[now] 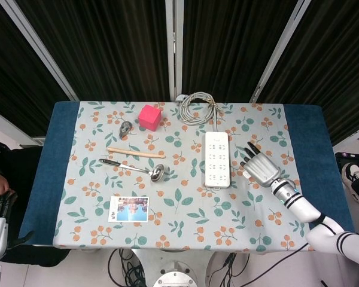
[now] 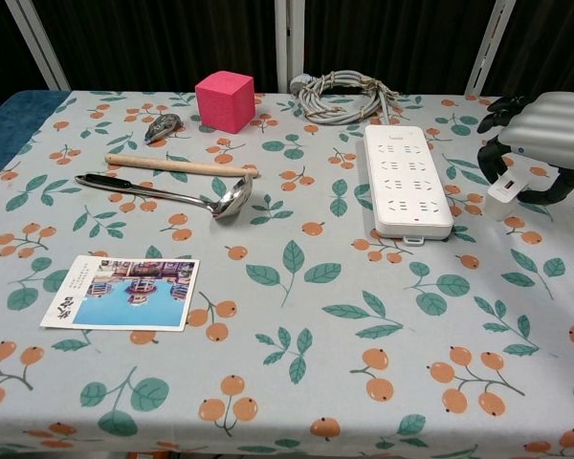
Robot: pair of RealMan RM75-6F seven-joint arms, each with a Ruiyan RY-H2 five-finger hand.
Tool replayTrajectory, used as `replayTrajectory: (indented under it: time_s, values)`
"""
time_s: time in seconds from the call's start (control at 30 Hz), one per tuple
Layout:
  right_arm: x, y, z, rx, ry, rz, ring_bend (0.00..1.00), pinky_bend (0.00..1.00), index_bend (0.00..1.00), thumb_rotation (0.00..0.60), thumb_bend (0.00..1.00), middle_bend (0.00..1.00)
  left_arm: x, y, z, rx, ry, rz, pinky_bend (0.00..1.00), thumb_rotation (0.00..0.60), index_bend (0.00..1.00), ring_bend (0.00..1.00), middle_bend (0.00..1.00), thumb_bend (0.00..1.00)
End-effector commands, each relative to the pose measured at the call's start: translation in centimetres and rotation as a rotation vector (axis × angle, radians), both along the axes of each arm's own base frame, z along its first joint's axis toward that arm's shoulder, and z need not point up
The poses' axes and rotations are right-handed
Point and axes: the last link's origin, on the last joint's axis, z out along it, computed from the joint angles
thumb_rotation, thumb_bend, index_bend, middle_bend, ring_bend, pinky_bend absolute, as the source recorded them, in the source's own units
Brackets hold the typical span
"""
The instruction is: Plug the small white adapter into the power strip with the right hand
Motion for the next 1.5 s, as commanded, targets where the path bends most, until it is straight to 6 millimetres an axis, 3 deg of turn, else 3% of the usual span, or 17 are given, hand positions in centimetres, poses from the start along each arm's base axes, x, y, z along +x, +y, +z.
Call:
replayTrajectory:
  time_s: [0.03, 0.27, 0.47, 0.77, 1.03, 1.5]
  values:
    - [0.1, 0.0, 0.0, -0.004, -0.040, -0.013, 0.19, 0.00, 0.62, 0.600, 0.37, 0.50, 0.0, 0.0, 0.0, 0.000, -0.001, 0.002, 0.00, 0.600, 0.06, 0.00, 0.00, 0.00]
    - [1.2, -0.1, 1.9, -0.056, -0.215, -0.055, 0.29, 0.00, 0.72, 0.600, 0.54, 0.59, -0.1, 0.0, 0.1, 0.002, -0.002, -0.001, 0.00, 0.600, 0.06, 0.00, 0.00, 0.00]
    - [2.7, -0.4, 2.8, -0.090, -0.439, -0.160, 0.30, 0.00, 0.73, 0.600, 0.57, 0.60, -0.1, 0.1, 0.1, 0.000, -0.003, -0.007, 0.00, 0.600, 0.06, 0.00, 0.00, 0.00]
    - [5.5, -1.2, -0.3, -0.092, -0.622, -0.339, 0.31, 0.00, 0.74, 0.600, 0.60, 0.60, 0.0, 0.4, 0.0, -0.009, -0.003, -0.018, 0.00, 0.600, 0.06, 0.00, 0.00, 0.00]
    - [8.7, -2.3, -2.8, -0.075, -0.619, -0.384, 0.32, 0.00, 0.74, 0.600, 0.61, 0.61, -0.1, 0.8, -0.2, -0.021, -0.007, -0.021, 0.00, 0.600, 0.06, 0.00, 0.00, 0.00]
    - [10.6, -3.9, -4.2, -0.110, -0.596, -0.458, 0.32, 0.00, 0.74, 0.600, 0.62, 0.61, -0.6, 0.9, -0.2, -0.020, -0.015, -0.010, 0.00, 0.600, 0.06, 0.00, 0.00, 0.00]
